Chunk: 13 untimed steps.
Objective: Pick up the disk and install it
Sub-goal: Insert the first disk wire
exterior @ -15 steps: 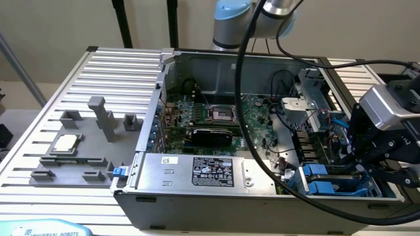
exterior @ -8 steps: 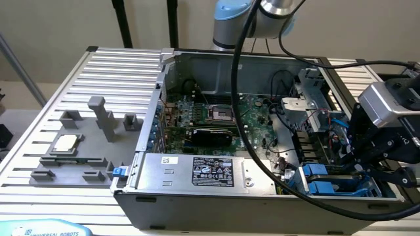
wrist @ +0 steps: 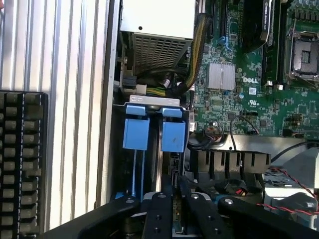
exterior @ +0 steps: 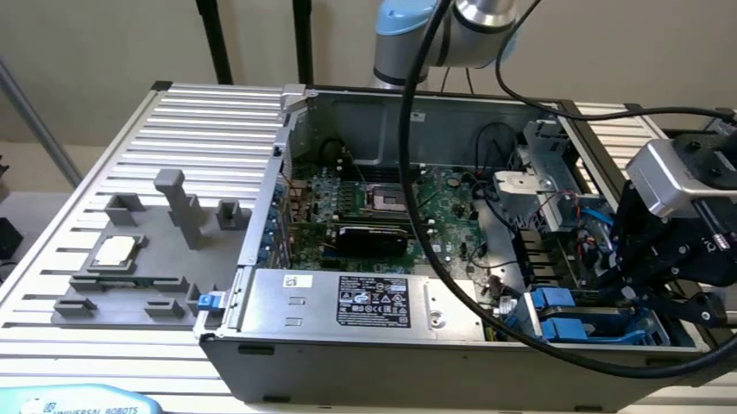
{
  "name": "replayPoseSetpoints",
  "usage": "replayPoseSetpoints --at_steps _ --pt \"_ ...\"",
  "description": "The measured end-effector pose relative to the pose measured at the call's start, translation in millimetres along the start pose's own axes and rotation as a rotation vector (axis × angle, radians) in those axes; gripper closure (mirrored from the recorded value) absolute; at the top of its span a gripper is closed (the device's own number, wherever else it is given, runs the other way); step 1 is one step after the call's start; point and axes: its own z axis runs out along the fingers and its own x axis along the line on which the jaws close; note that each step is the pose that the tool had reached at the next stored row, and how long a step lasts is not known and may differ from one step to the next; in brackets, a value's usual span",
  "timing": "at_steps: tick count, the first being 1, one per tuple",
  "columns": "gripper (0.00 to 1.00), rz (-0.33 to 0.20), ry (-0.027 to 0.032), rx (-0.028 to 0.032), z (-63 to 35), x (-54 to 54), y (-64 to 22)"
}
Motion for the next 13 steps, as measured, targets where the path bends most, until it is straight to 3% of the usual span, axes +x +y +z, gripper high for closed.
replayPoseSetpoints --at_steps 9,13 --pt "0.84 0.021 0.0003 0.0026 0.8 -6.6 -0.1" --pt "0.84 0.036 0.0091 0.0042 1.4 -7.1 -0.2"
